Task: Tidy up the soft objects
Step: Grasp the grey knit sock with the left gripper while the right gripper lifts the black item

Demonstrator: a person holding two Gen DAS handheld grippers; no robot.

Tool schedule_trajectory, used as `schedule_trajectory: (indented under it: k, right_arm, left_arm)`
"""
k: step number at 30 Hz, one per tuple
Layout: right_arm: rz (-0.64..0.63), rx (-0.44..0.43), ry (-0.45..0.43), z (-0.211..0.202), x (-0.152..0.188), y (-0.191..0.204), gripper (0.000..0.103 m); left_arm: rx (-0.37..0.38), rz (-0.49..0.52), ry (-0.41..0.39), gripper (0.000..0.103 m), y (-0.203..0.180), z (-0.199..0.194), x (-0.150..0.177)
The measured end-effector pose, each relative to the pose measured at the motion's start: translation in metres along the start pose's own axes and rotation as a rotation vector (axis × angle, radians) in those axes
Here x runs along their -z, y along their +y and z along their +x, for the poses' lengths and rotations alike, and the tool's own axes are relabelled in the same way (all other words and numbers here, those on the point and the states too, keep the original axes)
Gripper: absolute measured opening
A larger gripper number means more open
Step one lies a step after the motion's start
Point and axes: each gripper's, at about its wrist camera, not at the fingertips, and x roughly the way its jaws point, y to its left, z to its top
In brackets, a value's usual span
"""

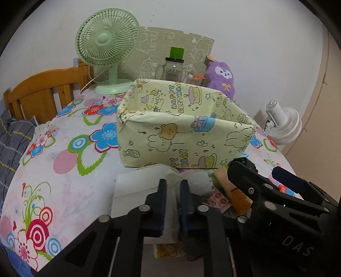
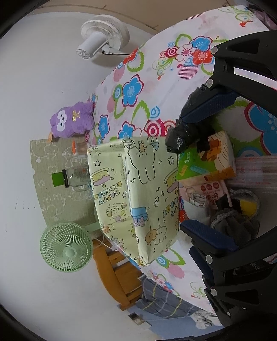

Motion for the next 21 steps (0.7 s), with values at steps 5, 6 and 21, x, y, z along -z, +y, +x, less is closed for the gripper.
schedule_trajectory:
  k: [5,6,21]
  right_arm:
    - [0.008,0.009,-0.007,-0.004,-0.002,-0.009,0.094]
    - [0.011,0.011,-0.007,-0.004,-0.003,-0.011,0.094]
    - [0.062,0.026,0.024,0.011,-0.011,-0.045,0.089]
  left_arm:
    - [-0.01,0.026,-0.003,0.002,-0.011,-0.001,-0.003]
    - [-0.016,0.031,-0.003,0.002,-0.012,0.0,-0.004]
    - [-0.077,0.077,0.036,0.063,-0.036,0.024,-0.014]
